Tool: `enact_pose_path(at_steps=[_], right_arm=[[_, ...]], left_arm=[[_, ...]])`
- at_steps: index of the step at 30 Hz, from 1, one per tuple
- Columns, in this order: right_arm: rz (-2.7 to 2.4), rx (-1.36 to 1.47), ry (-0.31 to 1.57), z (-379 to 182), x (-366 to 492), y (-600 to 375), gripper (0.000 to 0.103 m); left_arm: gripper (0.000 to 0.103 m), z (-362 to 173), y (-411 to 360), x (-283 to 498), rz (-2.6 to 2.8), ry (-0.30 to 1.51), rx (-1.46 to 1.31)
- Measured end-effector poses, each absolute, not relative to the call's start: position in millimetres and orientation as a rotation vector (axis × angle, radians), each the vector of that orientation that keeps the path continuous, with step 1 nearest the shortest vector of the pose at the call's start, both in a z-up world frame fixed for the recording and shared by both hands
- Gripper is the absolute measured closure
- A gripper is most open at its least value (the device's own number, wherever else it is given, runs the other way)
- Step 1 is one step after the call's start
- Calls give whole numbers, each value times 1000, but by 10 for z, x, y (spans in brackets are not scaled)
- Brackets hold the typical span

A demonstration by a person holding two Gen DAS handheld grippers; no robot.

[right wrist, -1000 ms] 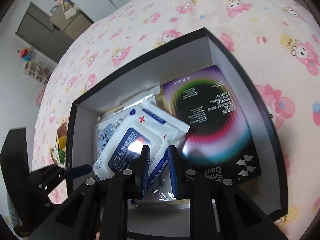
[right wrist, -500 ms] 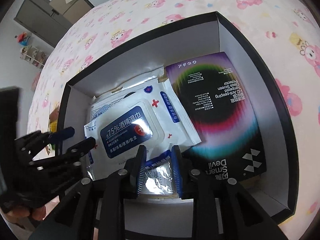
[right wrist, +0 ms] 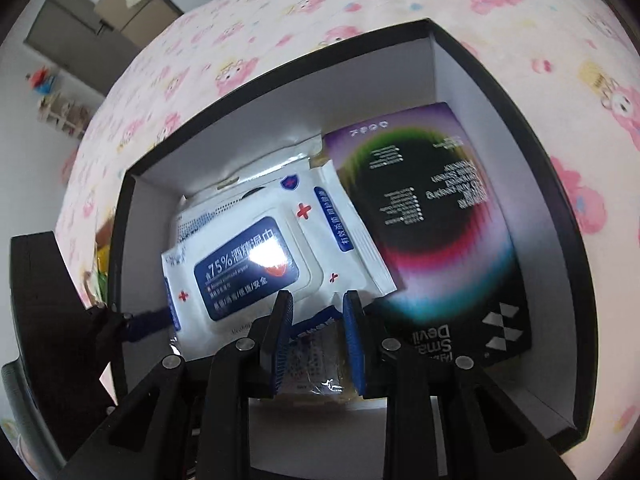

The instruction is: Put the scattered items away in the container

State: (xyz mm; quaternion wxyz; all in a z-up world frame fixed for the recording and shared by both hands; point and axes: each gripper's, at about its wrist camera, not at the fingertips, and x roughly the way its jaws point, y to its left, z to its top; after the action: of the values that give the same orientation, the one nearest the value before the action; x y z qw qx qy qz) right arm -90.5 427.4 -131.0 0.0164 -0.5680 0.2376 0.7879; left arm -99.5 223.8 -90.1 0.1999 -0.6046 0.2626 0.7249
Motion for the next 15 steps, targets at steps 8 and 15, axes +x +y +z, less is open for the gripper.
enact_pose_path(at_steps=[8,15], right_arm=[[2554,-1752,901,-1289,-1165,4254,77],[2520,-1554,814,-1013,-771,4494,77]], left_arm=[[52,-803,2122,-1454,2215,640,-1763],[48,-674,2000,-1251,2165,493,-1718]])
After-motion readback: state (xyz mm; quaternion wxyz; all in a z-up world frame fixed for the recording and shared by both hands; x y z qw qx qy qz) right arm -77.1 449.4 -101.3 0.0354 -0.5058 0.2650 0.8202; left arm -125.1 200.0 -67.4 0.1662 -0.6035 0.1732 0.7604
